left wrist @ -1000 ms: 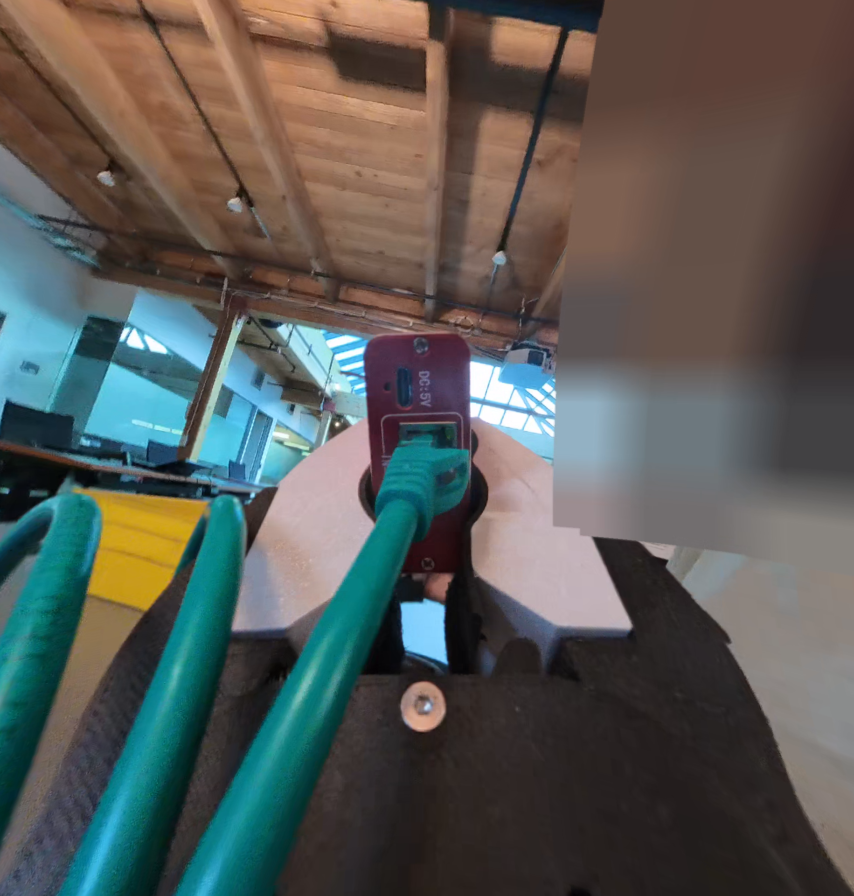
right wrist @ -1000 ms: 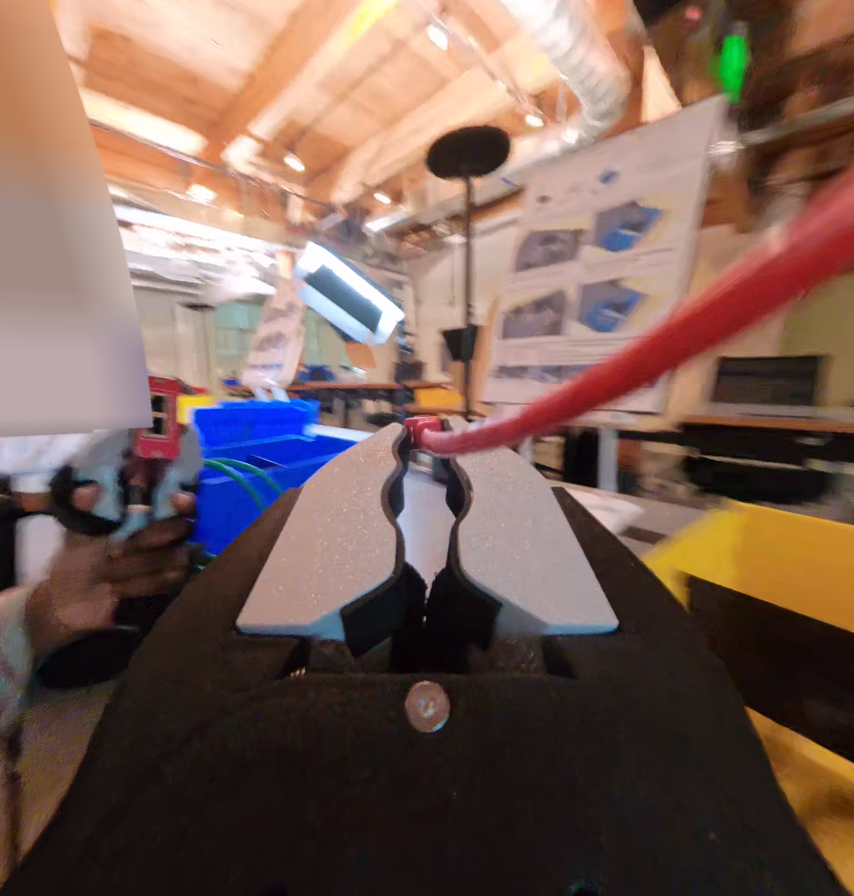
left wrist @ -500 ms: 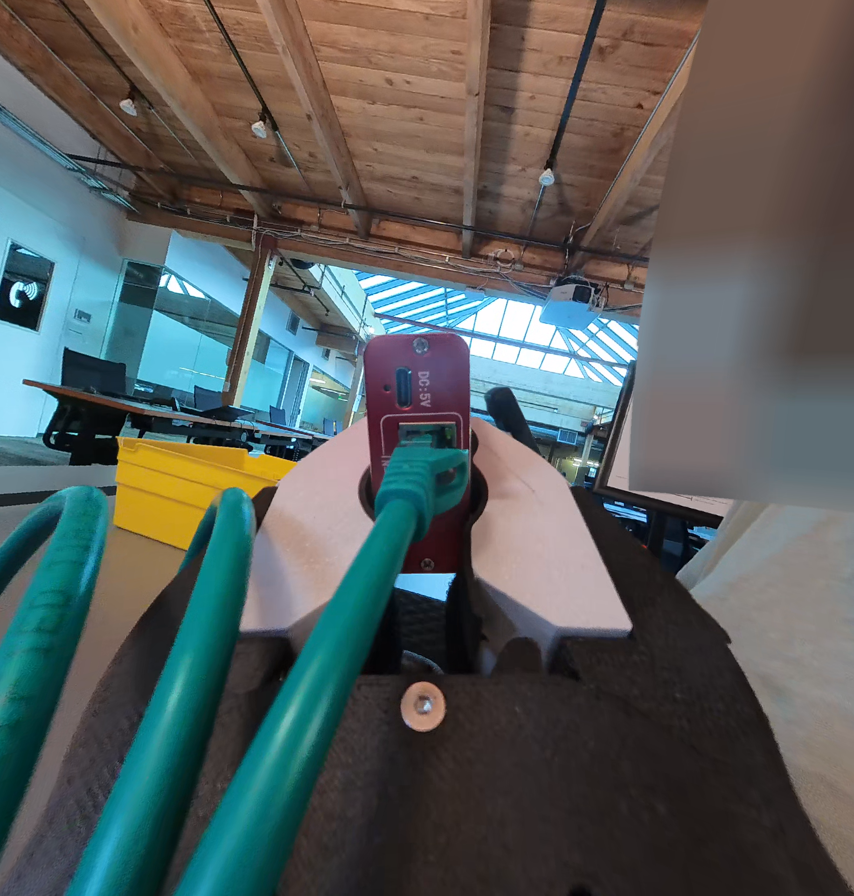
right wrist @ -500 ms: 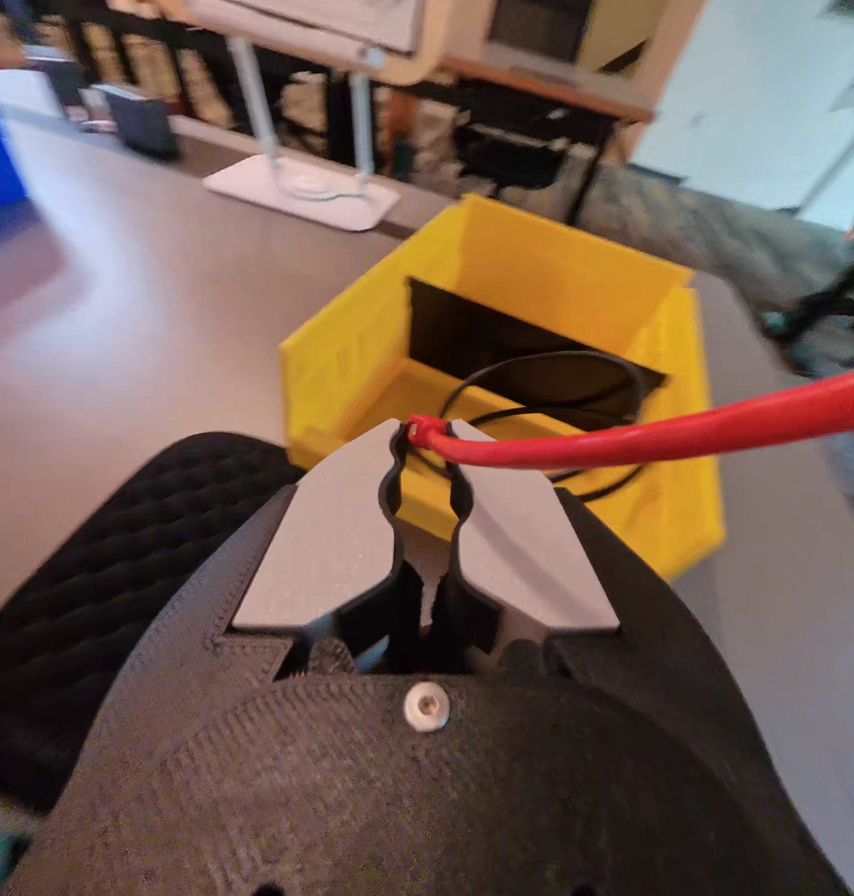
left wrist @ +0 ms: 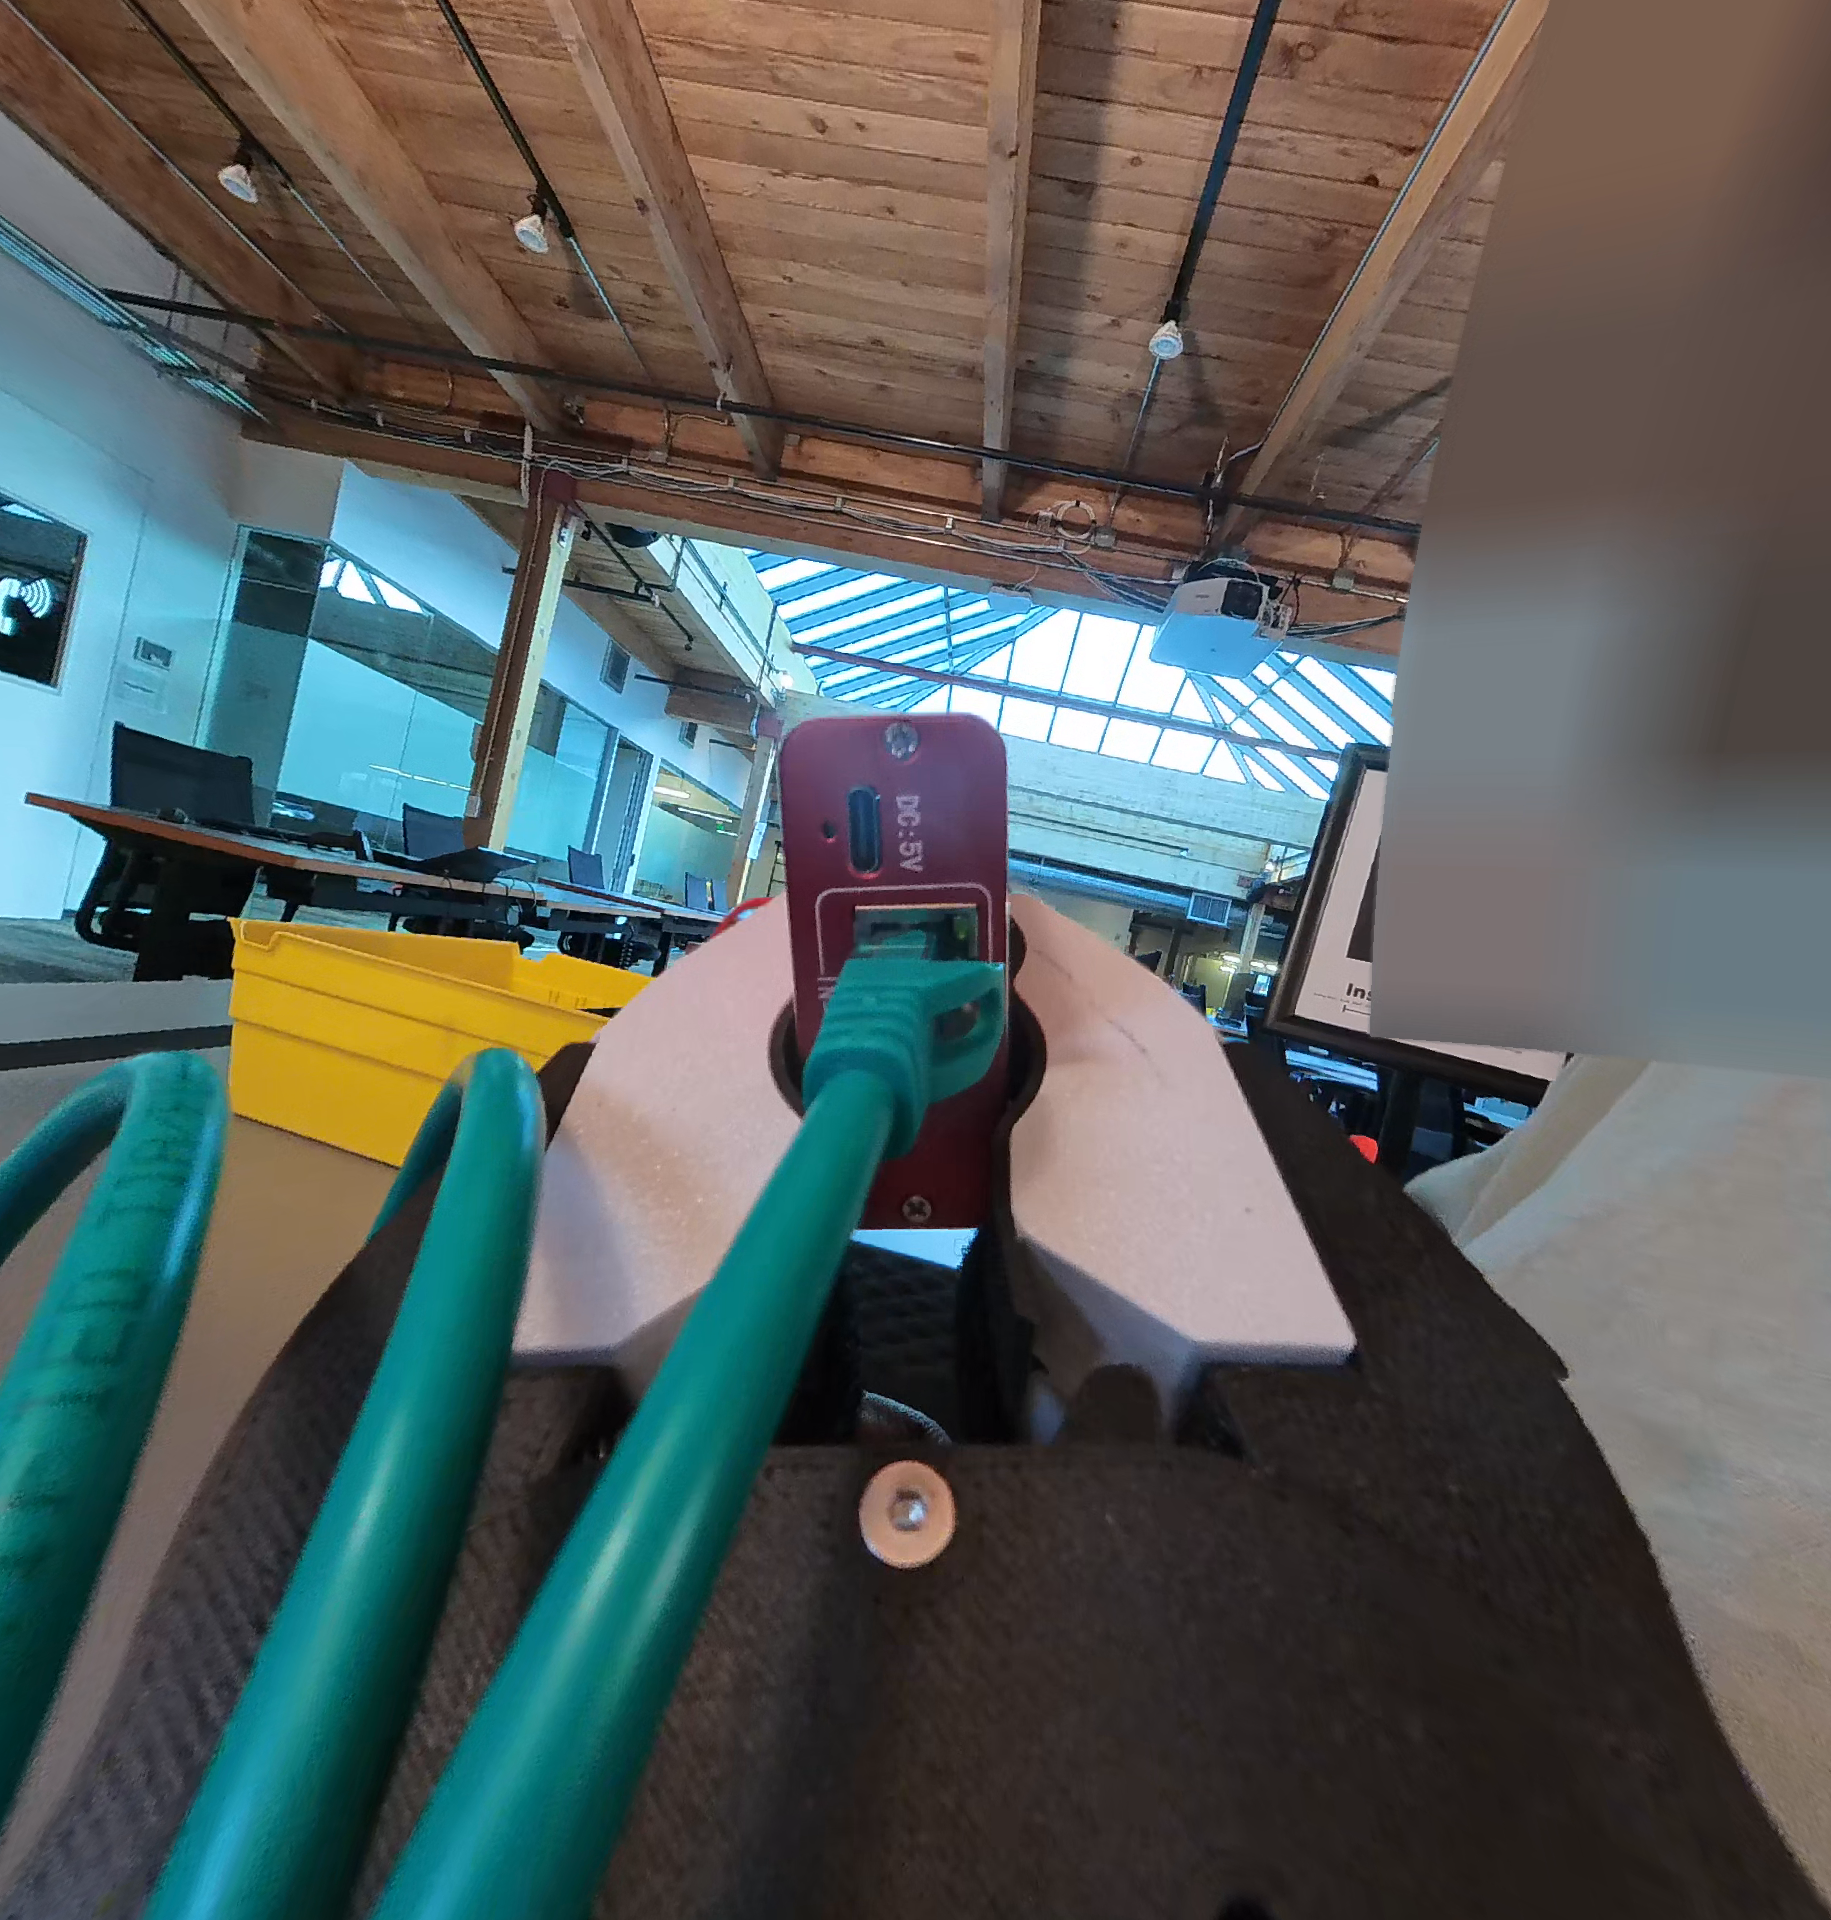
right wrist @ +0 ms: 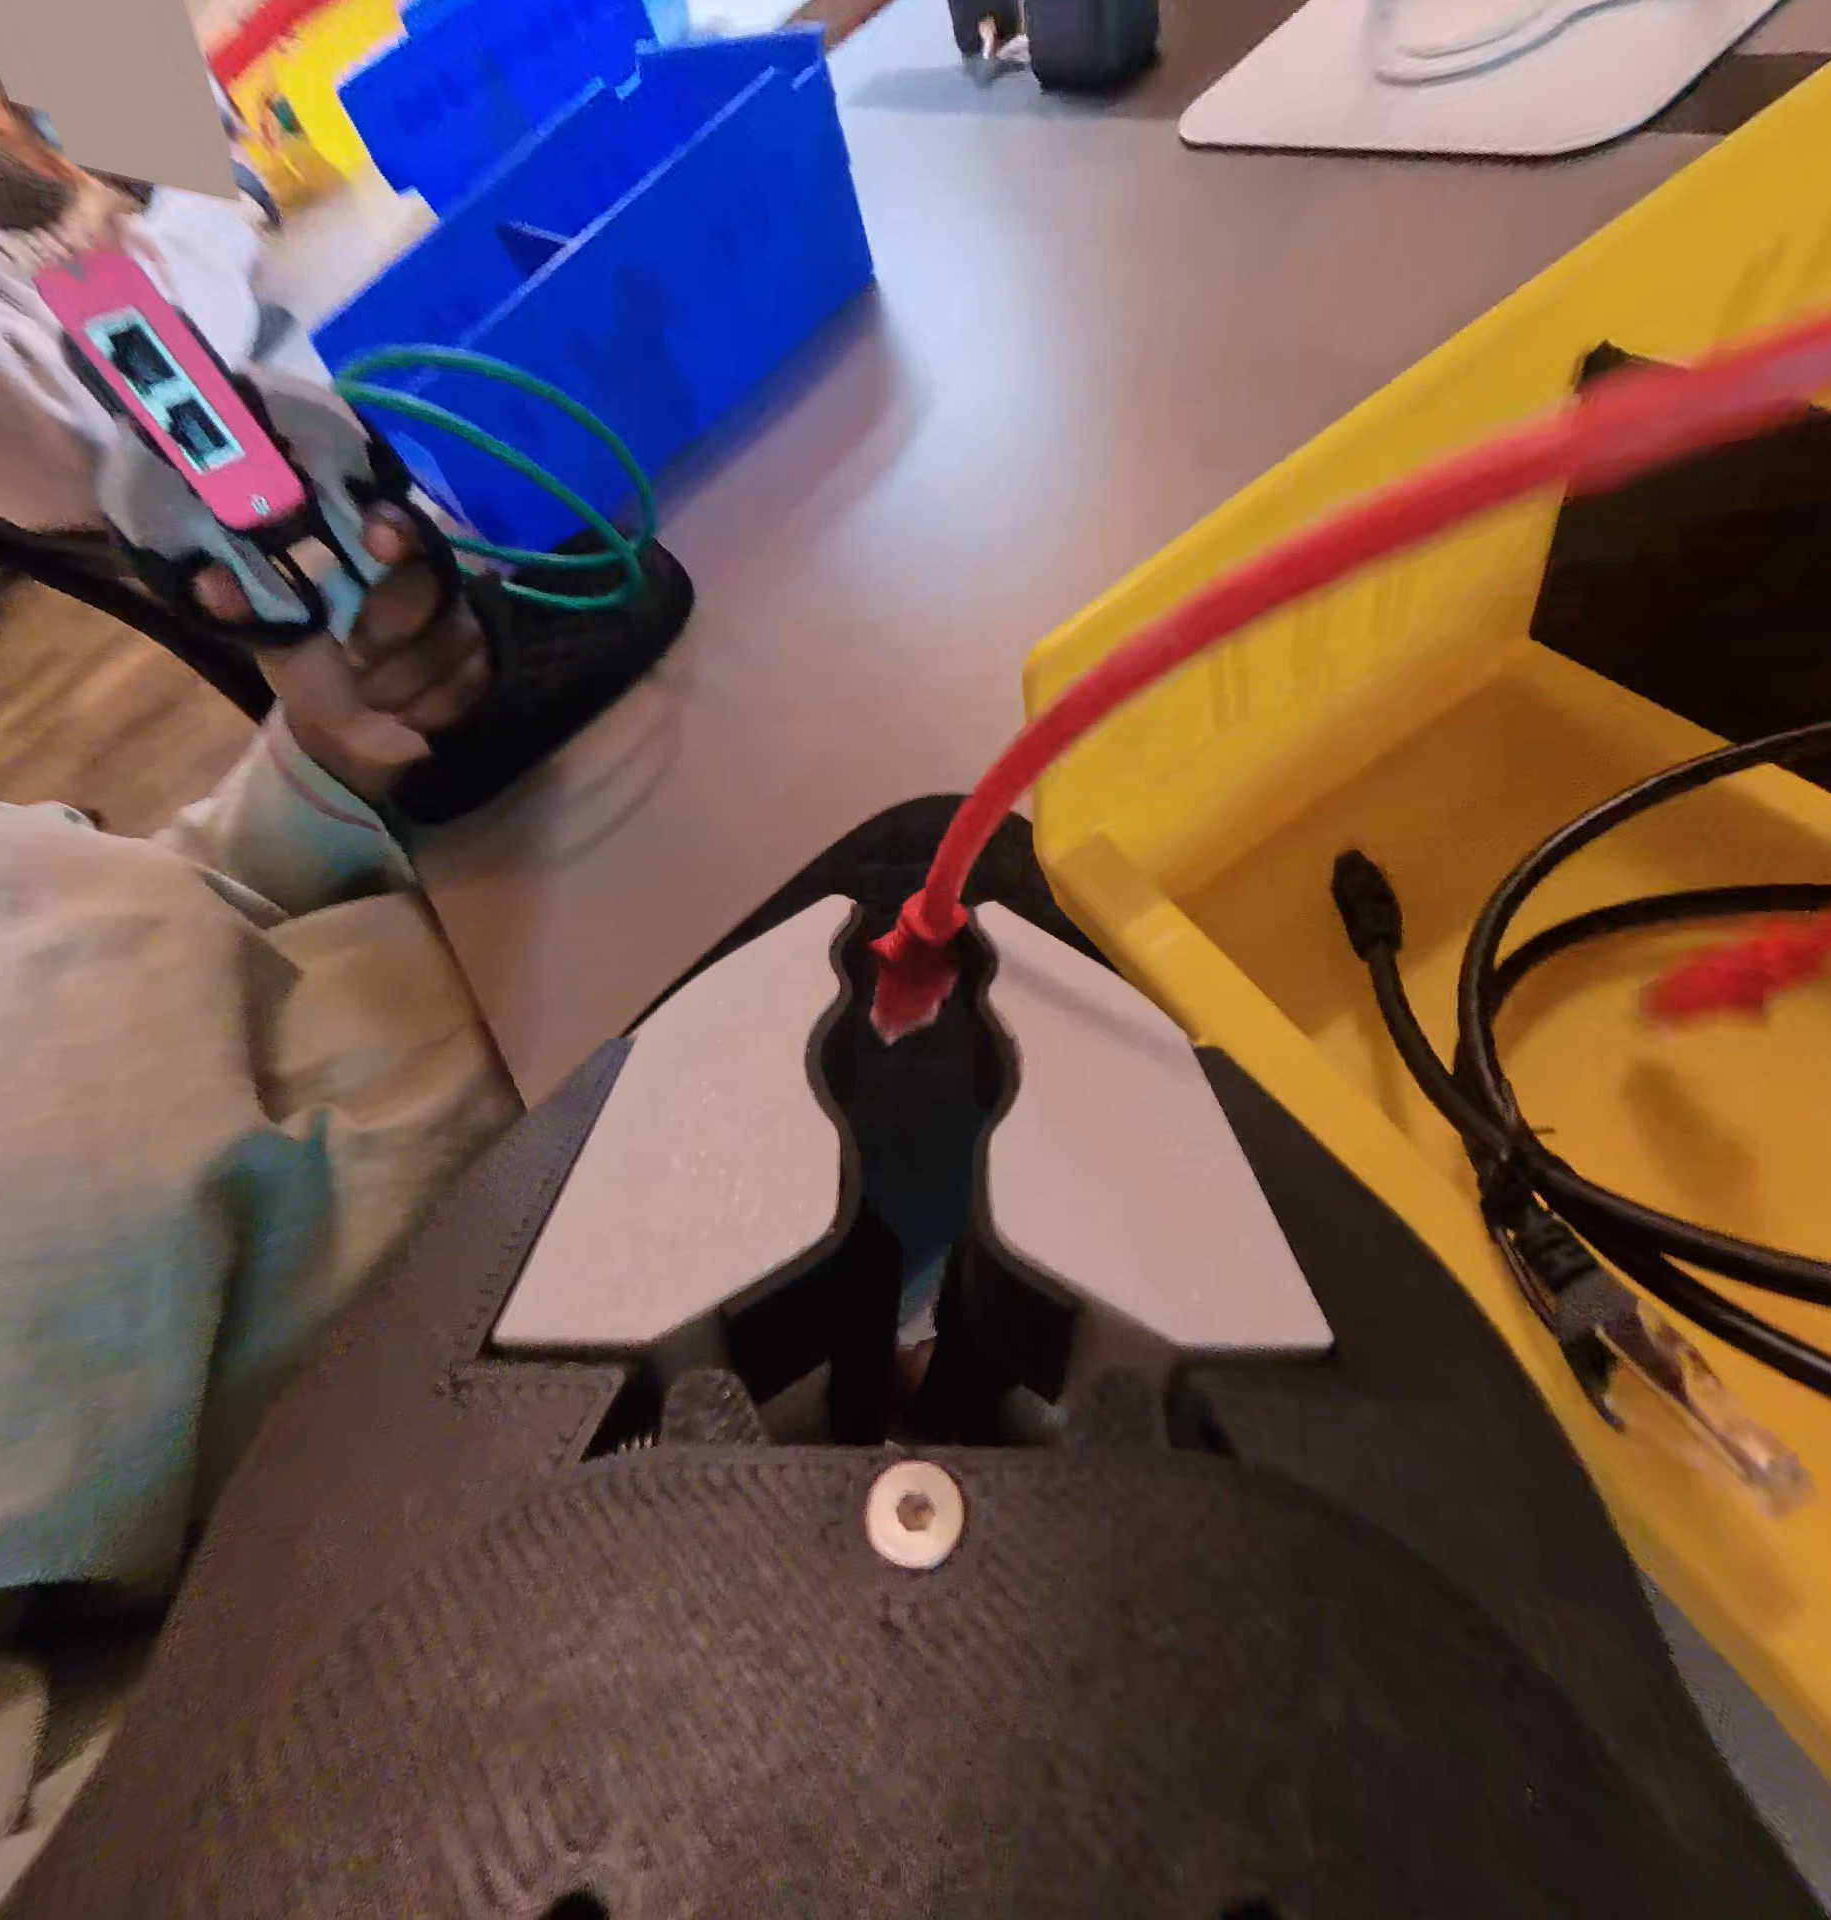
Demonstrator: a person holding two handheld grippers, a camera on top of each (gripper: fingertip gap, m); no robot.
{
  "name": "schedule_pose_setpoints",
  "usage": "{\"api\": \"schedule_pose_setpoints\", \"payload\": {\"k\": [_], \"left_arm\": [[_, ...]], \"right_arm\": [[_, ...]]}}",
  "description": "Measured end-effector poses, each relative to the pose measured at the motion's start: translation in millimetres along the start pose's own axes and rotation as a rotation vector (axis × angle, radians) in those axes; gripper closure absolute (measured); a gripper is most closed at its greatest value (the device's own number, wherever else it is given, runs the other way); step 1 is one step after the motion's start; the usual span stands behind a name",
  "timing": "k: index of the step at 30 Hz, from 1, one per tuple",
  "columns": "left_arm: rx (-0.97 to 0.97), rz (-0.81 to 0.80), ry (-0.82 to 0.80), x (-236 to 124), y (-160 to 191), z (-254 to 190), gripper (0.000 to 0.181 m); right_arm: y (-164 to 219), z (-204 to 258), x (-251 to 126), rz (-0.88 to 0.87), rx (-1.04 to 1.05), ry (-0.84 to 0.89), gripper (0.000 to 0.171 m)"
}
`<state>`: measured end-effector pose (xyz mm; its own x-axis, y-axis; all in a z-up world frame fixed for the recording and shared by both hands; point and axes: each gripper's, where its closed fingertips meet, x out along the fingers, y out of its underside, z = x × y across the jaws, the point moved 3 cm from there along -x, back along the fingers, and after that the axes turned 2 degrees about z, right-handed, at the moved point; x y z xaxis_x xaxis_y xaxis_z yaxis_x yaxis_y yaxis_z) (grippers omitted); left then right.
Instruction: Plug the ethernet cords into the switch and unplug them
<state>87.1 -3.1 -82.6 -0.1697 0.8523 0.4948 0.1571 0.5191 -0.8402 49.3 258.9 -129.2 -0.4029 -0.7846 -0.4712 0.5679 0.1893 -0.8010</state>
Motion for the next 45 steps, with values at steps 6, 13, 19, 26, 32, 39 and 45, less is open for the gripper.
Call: {"api": "schedule_pose_setpoints", "payload": {"k": [6,13,19,26,32,39,45], "left_arm": [[0.000,-0.001,0.002,0.4,0.3,-0.4,0.152],[-0.004,-0.002,0.006,-0.1,-0.2,-0.3,0.152],[-0.004,0.011,0.001,0.4,1.4,0.1,0.151],[0.018,0.121,-0.033,4.6,15.7,2.8,0.152],[0.122,0.419,-0.016,13.1,57.3,-3.6,0.152],[0.317,0.726,0.072,15.1,104.1,-20.4,0.151],[0.338,0.646,0.065,16.4,93.5,-21.3,0.150]], "right_arm": [[-12.8,-38.4,10.0,-0.051,0.049,0.164,0.153],[-14.0,-67.0,28.7,0.038,0.043,0.433,0.152],[-10.4,-74.2,42.7,0.118,0.002,0.543,0.124],[-43.5,-26.4,19.1,-0.217,-0.169,0.506,0.117],[-39.7,104.4,63.6,-0.243,-0.483,-0.149,0.107],[-5.9,168.8,127.8,0.141,-0.831,-0.260,0.120],[-9.2,177.0,128.9,0.007,-0.873,-0.335,0.143]]}}
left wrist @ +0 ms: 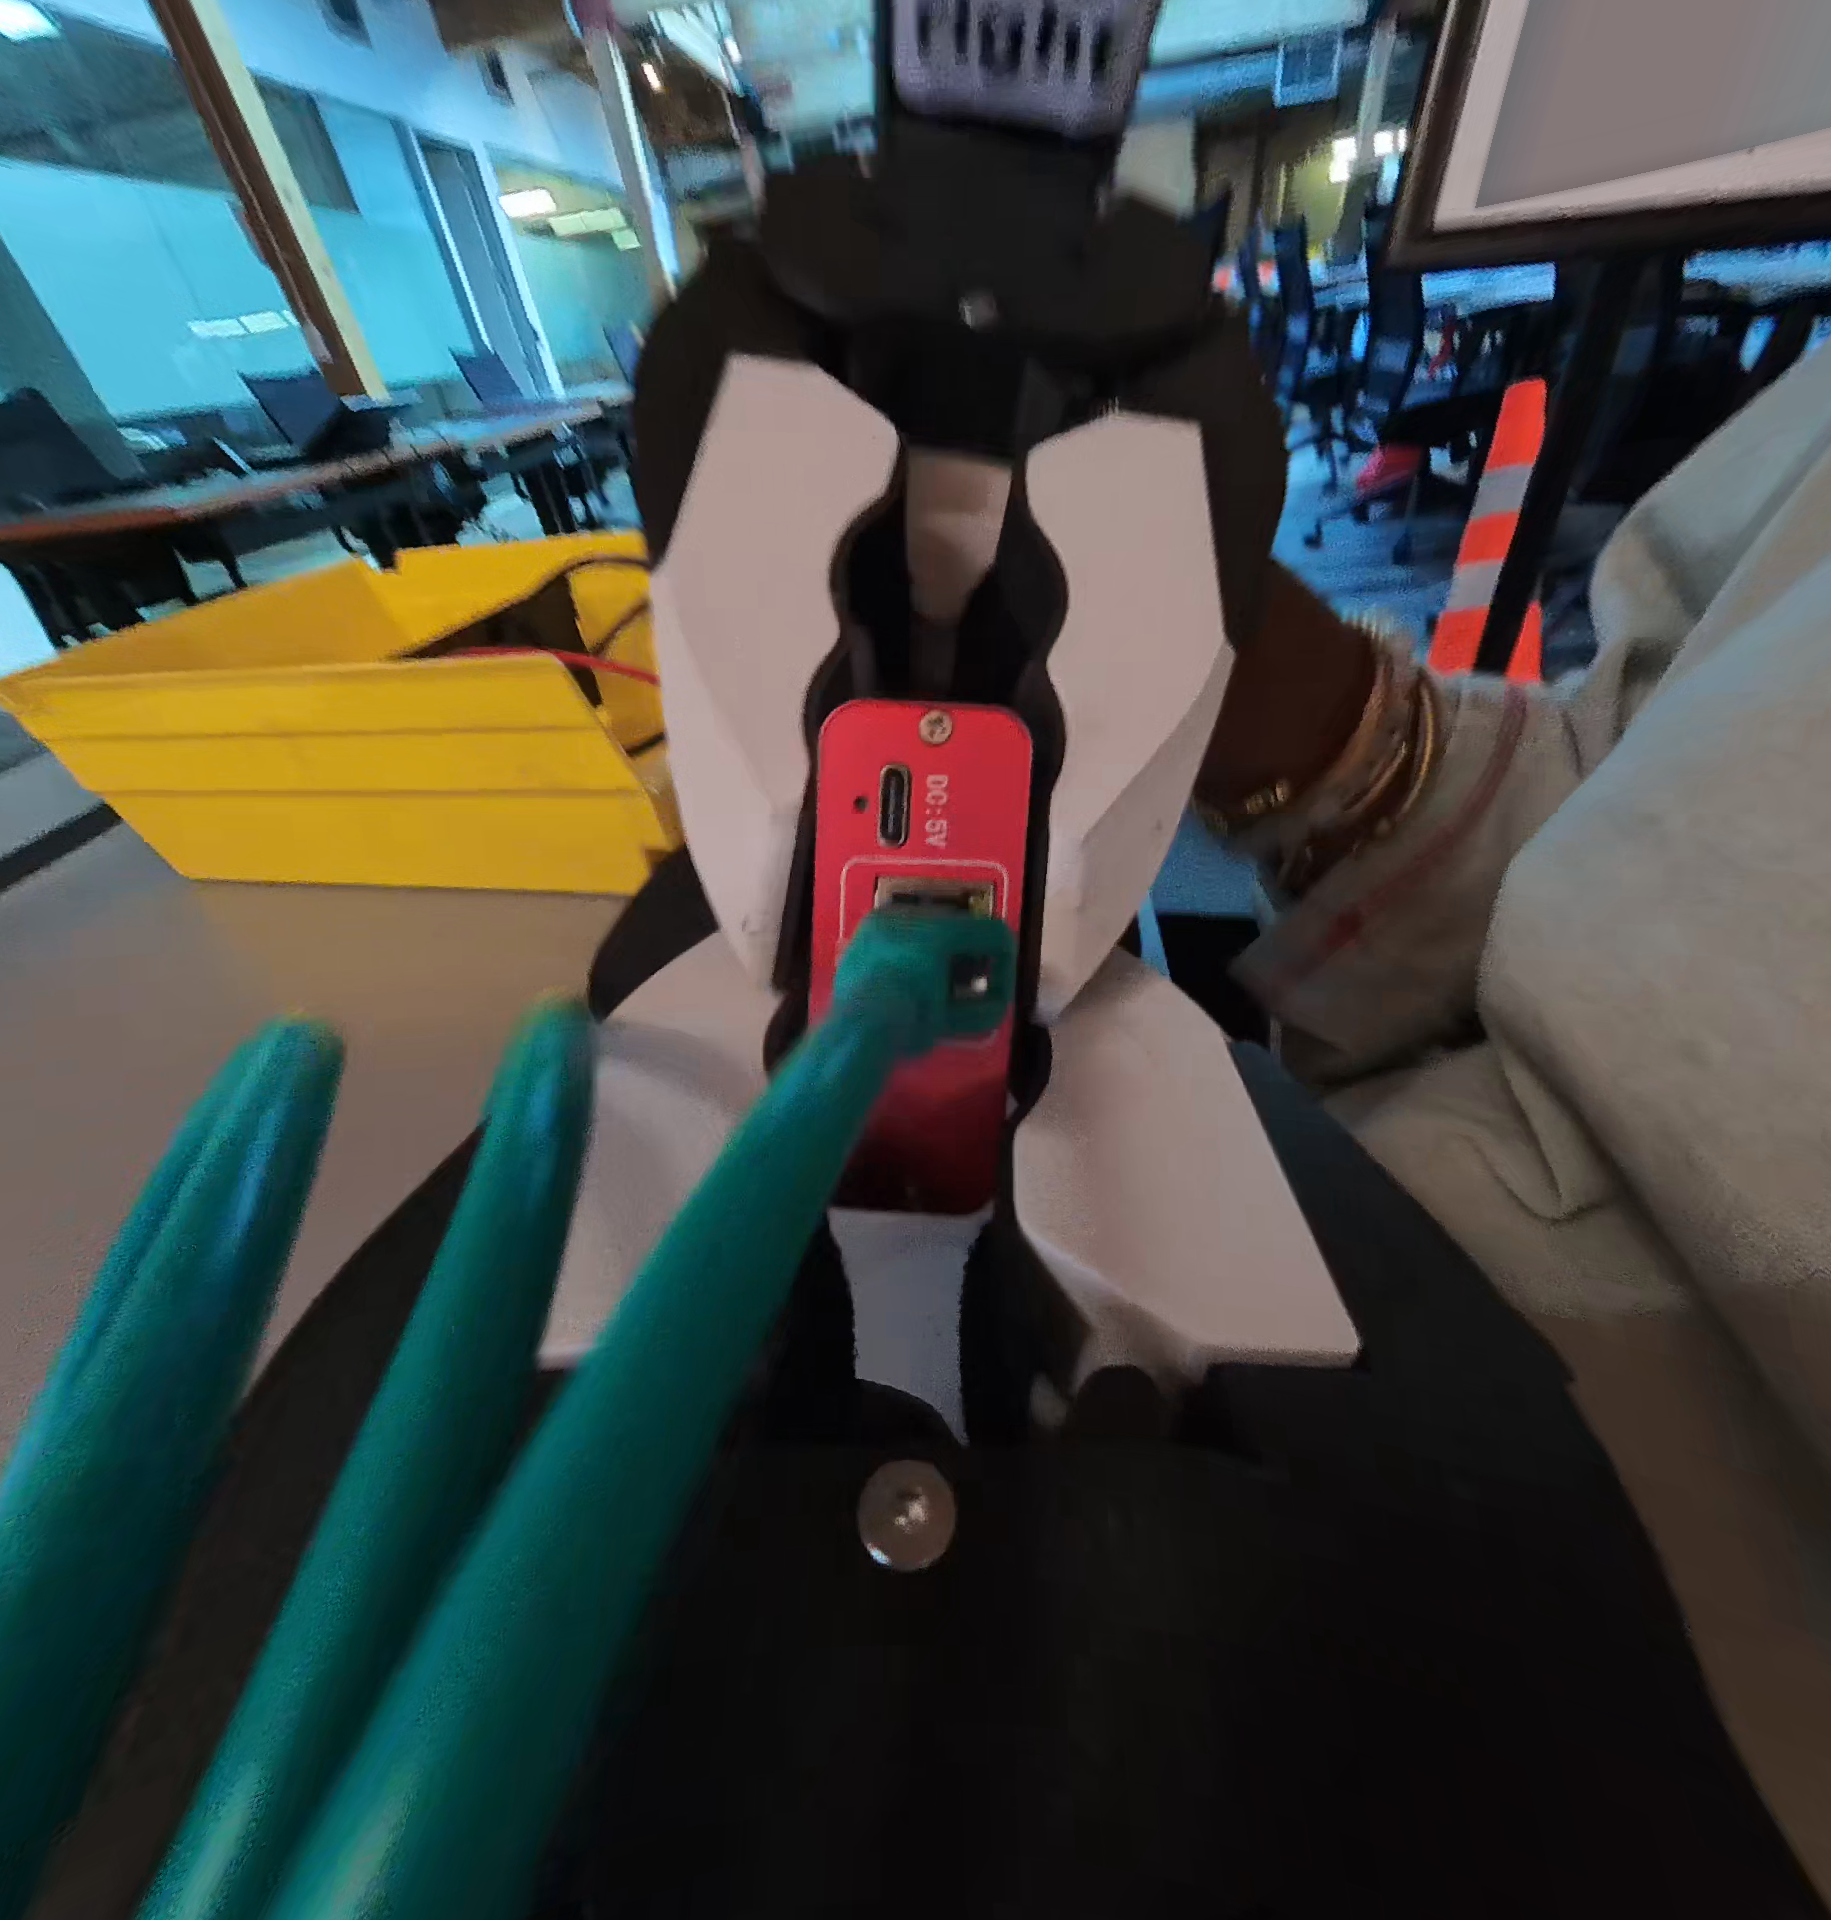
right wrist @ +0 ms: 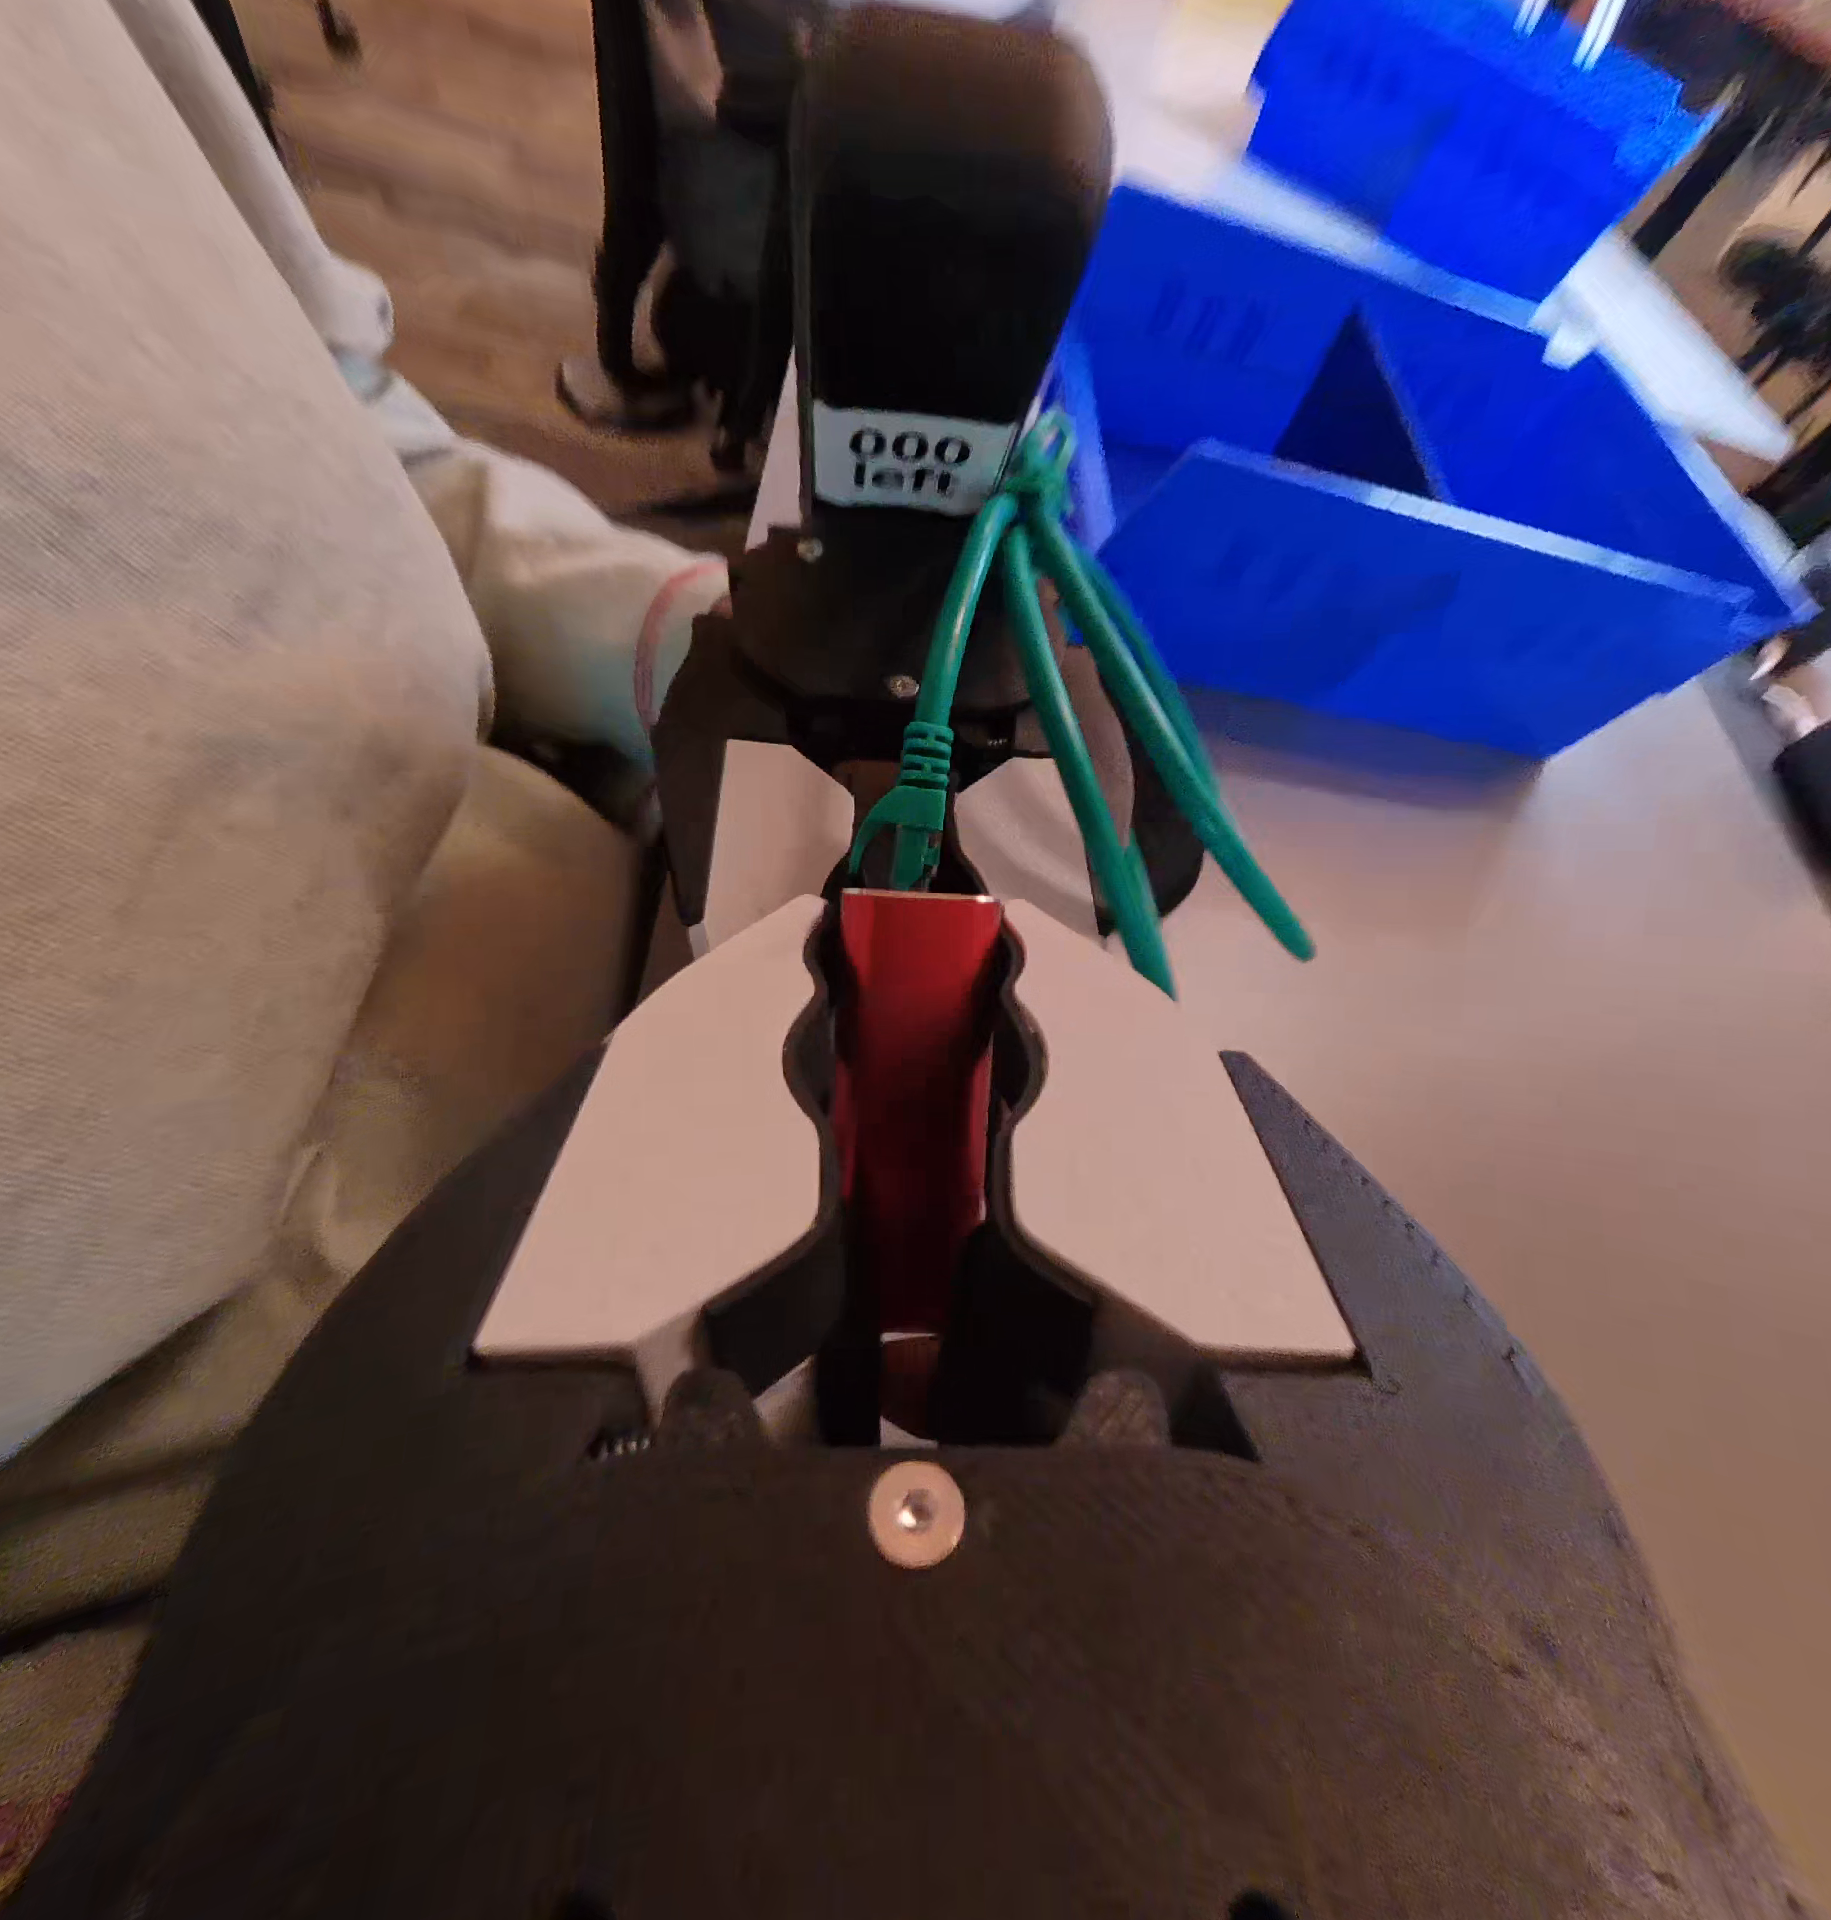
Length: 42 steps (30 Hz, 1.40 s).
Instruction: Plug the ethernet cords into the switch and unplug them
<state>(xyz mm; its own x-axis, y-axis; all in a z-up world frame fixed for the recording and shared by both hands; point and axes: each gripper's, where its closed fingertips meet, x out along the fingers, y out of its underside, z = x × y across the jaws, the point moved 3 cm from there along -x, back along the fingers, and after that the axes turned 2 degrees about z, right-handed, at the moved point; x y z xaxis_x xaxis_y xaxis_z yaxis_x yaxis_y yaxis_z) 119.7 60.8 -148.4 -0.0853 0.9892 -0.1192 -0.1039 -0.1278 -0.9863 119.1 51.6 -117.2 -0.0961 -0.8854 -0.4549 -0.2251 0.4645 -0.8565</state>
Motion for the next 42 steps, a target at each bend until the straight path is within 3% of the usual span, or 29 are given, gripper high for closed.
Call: {"api": "schedule_pose_setpoints", "payload": {"k": [9,13,14,16,21,27,32,34,39,42], "left_arm": [[-0.223,-0.415,-0.019,-33.4,-40.0,22.3,0.130],[-0.276,-0.493,-0.031,-40.6,-44.8,28.3,0.129],[-0.282,-0.508,-0.035,-42.4,-45.7,29.2,0.131],[-0.283,-0.538,-0.060,-48.0,-46.4,32.6,0.153],[-0.284,-0.502,-0.048,-52.6,-44.7,34.5,0.153],[-0.287,-0.316,0.038,-36.2,-30.2,25.9,0.154],[-0.251,-0.212,0.057,-25.3,-21.8,19.0,0.154],[-0.246,-0.254,0.025,-27.5,-25.6,23.0,0.153],[-0.315,-0.352,0.014,-33.2,-32.5,29.2,0.136],[-0.312,-0.388,0.035,-34.5,-36.0,27.2,0.139]], "right_arm": [[-34.2,-37.3,-36.1,-0.888,0.263,0.089,0.144],[-37.5,-42.1,-23.2,-1.107,0.411,0.068,0.145],[-37.0,-43.4,-17.4,-1.129,0.445,0.067,0.144],[-35.9,-44.7,-8.1,-1.145,0.496,0.050,0.144],[-29.9,-45.5,-6.5,-1.004,0.501,-0.031,0.144],[-12.7,-41.7,-17.4,-0.688,0.417,-0.018,0.126],[-4.0,-27.2,-16.5,-0.465,0.312,-0.045,0.145],[-7.1,-28.8,-16.9,-0.511,0.268,-0.002,0.144],[-28.5,-38.7,-27.0,-0.949,0.340,0.030,0.145],[-32.0,-41.2,-26.1,-1.107,0.415,0.003,0.144]]}}
